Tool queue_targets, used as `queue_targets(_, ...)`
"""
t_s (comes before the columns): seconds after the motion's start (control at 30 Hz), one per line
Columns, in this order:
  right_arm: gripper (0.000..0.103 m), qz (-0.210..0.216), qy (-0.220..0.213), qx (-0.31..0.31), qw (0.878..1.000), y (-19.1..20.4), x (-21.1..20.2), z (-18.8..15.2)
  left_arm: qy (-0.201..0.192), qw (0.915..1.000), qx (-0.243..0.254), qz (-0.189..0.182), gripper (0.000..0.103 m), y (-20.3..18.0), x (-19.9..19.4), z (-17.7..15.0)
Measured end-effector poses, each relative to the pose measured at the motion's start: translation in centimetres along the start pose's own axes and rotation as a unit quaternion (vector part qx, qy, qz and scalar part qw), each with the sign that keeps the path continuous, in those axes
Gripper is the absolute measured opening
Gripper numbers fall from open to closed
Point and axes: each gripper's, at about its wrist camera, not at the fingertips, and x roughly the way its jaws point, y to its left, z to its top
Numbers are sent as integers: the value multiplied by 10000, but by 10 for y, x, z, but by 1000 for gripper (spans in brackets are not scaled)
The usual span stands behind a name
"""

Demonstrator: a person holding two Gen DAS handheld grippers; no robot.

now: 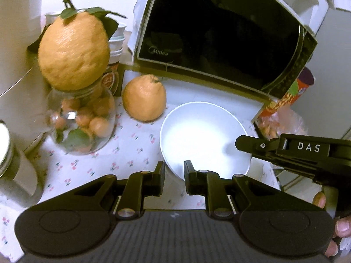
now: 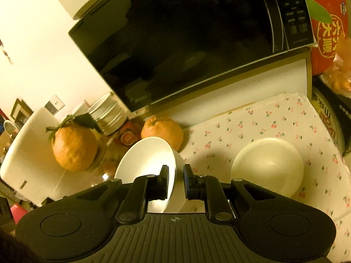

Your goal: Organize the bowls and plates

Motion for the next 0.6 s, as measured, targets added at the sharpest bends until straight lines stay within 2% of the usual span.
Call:
queue_targets(0.23, 15, -67, 248, 2, 9997, -2, 7, -27, 53, 10000, 65, -8, 16, 13, 4, -19)
queue_targets(0.37, 15, -188, 408, 47, 9990, -8, 19, -39, 281, 9996, -23, -37, 16, 19, 16, -26)
queue_targets(0.6, 15, -318, 663, 85, 9973, -15, 35, -48, 392, 9992, -3, 19, 16, 25, 29, -29)
